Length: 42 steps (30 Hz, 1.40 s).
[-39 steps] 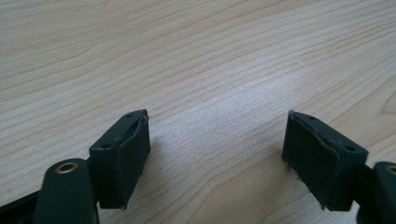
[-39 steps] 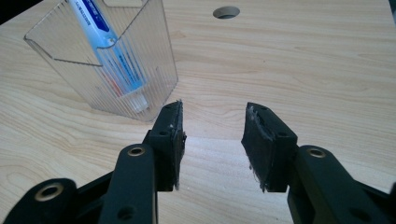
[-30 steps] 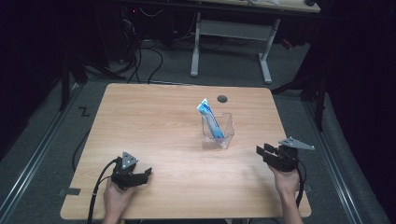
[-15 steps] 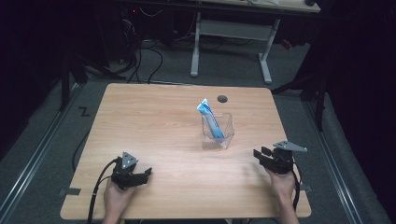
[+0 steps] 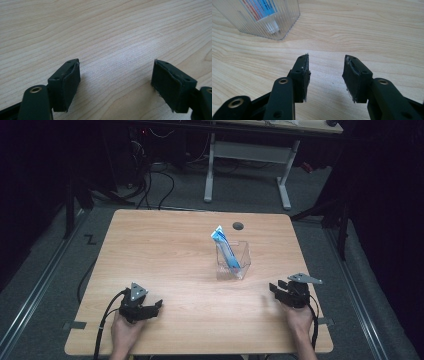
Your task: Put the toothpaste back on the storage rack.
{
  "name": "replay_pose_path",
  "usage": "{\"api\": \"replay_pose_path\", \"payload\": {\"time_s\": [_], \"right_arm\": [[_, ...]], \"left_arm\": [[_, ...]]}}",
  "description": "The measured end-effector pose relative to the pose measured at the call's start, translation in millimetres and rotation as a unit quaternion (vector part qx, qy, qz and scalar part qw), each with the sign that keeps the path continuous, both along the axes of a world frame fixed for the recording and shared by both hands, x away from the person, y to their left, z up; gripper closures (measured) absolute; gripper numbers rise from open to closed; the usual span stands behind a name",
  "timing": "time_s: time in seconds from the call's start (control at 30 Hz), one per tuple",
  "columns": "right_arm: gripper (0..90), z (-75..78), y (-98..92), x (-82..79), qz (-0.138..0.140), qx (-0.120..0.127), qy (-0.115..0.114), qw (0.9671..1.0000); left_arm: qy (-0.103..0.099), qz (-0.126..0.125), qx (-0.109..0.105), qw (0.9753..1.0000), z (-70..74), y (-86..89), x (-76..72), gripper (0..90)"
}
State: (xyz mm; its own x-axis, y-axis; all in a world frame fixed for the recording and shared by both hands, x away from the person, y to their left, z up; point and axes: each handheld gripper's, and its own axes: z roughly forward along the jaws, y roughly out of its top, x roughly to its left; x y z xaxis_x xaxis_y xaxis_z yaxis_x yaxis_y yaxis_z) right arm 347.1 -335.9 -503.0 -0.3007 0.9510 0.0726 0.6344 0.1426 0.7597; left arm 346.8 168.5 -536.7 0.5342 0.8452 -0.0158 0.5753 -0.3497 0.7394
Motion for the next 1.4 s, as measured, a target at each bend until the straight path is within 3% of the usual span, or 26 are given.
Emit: {"api": "replay_pose_path", "payload": {"time_s": [1.03,1.17,1.27,1.4], "right_arm": [[49.0,-23.9,17.2,-3.3,0.01,-0.022,0.026,0.9994],[46.9,-27.2,22.8,-5.0,0.008,-0.037,0.008,0.9992],[45.0,-27.5,25.9,-5.6,0.011,-0.05,0.006,0.9987],[42.8,-27.6,28.3,-6.8,0.018,-0.049,0.007,0.9986]], "left_arm": [[0.0,0.0,0.0,1.0,0.1,-0.1,-0.1,23.5],[0.0,0.0,0.0,1.0,0.0,-0.2,-0.2,23.5],[0.0,0.0,0.0,1.0,0.0,-0.1,-0.2,23.5],[0.0,0.0,0.0,1.0,0.0,-0.2,-0.3,23.5]]}}
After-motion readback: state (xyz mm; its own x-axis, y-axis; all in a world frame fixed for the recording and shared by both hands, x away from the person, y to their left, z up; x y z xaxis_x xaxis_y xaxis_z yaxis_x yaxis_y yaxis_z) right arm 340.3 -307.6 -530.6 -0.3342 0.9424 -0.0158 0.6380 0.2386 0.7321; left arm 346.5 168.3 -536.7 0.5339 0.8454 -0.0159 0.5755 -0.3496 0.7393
